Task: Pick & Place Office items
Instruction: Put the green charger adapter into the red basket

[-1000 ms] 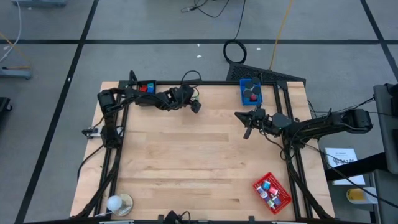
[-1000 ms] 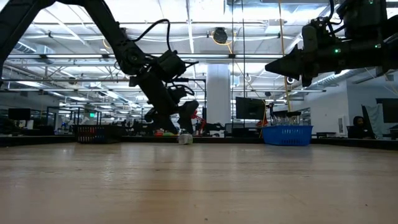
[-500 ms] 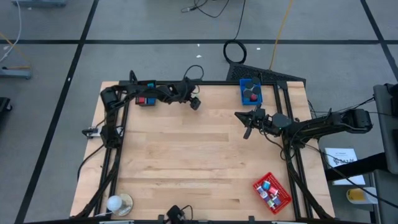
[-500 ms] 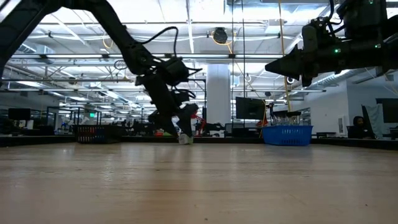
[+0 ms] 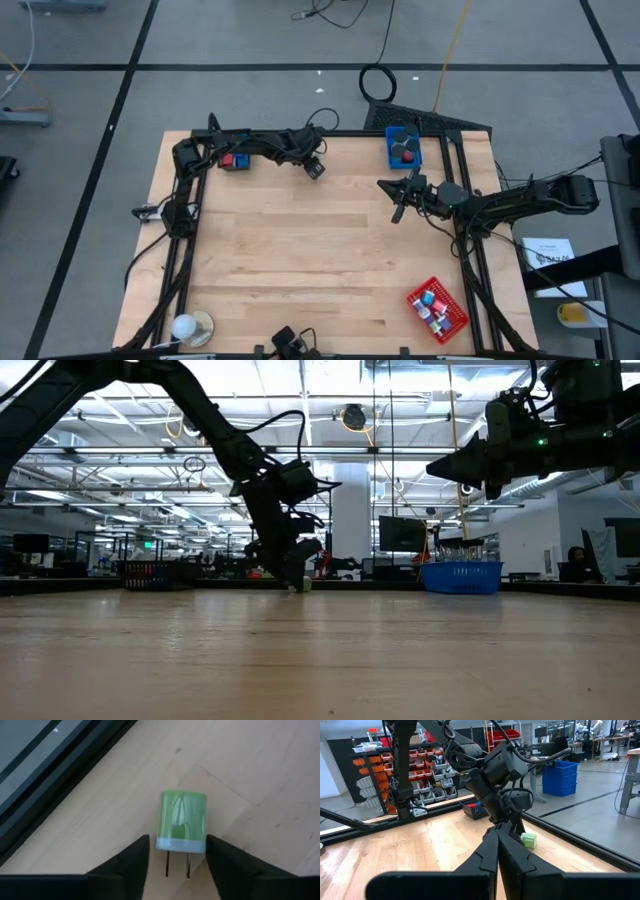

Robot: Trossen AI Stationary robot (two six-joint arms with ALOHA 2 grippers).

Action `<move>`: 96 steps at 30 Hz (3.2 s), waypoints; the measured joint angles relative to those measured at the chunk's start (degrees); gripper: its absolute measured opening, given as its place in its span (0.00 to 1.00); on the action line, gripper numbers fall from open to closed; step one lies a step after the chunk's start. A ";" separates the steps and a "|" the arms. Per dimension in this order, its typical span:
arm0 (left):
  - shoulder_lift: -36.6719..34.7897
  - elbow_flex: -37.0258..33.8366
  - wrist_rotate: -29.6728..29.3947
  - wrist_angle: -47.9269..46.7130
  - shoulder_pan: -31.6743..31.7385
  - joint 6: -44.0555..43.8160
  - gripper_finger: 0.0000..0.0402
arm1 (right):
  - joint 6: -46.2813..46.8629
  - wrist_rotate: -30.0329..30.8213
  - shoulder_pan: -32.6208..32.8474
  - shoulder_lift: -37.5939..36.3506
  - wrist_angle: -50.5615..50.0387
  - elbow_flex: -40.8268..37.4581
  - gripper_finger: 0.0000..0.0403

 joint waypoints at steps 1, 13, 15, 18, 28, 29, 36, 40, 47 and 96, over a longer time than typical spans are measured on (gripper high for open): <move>0.01 0.00 0.00 0.02 0.00 0.40 0.46 | 0.00 0.00 0.01 -0.01 -0.05 0.00 0.01; -3.08 0.00 0.39 -3.36 -2.30 9.50 0.34 | -0.10 -0.02 0.00 0.01 -0.26 0.00 0.01; -4.67 0.00 0.27 -4.98 -3.22 10.88 0.36 | -0.06 -0.09 0.01 0.01 -0.28 0.00 0.01; -7.23 -0.28 0.73 -7.24 -5.65 12.91 0.37 | -0.02 -0.12 0.04 0.01 -0.34 0.00 0.01; -8.62 -10.31 13.21 11.94 -23.00 15.06 0.35 | 1.06 -0.09 0.09 -0.02 -0.21 0.00 0.01; -8.46 -11.19 13.34 14.34 -24.46 14.94 0.35 | 1.36 -0.09 0.09 -0.01 -0.21 0.00 0.01; -5.40 -9.95 13.85 24.36 -31.68 13.02 0.36 | 1.51 -0.06 0.09 0.02 0.22 0.00 0.01; -1.53 -7.77 14.14 27.06 -33.83 12.32 0.36 | 1.51 -0.04 0.09 0.08 0.58 0.00 0.01; 5.09 -1.90 14.20 26.90 -36.41 11.70 0.36 | 1.51 -0.02 0.09 0.12 -0.17 0.00 0.01; -31.89 -55.21 10.39 62.01 -37.65 7.18 0.03 | 7.17 -9.99 1.33 2.76 1.57 0.03 0.01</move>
